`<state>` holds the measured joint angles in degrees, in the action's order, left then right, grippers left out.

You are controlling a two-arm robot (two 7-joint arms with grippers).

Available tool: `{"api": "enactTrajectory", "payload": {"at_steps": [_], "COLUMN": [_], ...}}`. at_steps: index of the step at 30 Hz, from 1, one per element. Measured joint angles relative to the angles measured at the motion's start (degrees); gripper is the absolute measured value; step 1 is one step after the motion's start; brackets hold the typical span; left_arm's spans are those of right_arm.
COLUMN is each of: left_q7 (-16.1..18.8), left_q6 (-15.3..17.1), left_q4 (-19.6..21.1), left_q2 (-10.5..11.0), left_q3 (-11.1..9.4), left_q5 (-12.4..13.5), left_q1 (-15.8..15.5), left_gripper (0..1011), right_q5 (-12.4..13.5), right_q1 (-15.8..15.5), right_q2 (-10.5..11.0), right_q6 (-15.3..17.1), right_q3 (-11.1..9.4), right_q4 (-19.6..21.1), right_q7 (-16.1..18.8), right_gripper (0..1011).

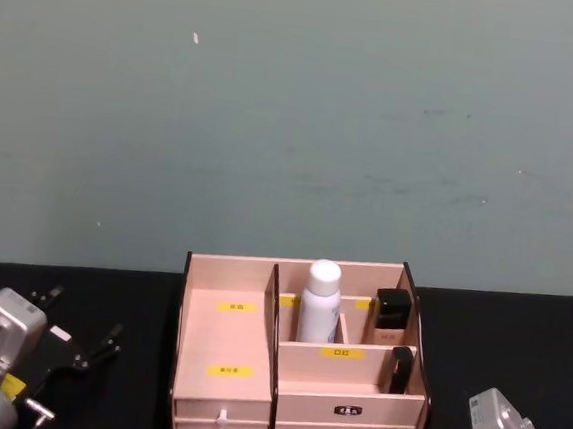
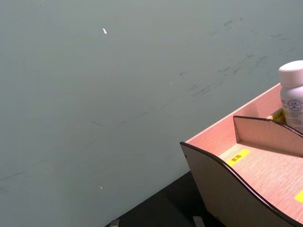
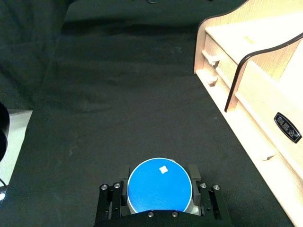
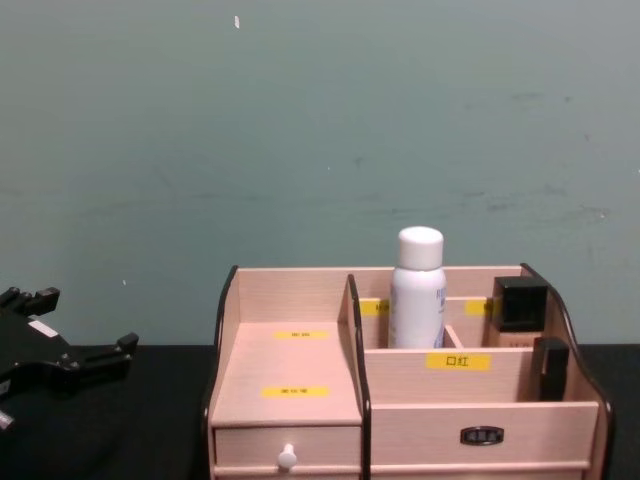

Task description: Pick up the facial cleanser and watermelon frost from the table and place them into the tiered storage box.

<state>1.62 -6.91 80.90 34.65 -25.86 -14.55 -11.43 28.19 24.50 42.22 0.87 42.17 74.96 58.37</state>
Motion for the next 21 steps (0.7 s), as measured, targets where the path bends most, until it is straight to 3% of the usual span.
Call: {"api": "enactTrajectory", "payload": {"at_steps": [21], "left_q7": [0.00], "left_q6": [0.00], "left_q4": [0.00], "left_q2": [0.00], "left_q3": [0.00], "left_q5": [0.00], "left_q1": [0.00], "left_gripper": [1001], "right_q5": [-0.01], "right_q1": [-0.04], "right_q2": [0.10], "right_q6": [0.19], "right_q3": [-0.07], "right_q4": [0.22], "right_q7": [-0.31], "right_gripper": [744]}}
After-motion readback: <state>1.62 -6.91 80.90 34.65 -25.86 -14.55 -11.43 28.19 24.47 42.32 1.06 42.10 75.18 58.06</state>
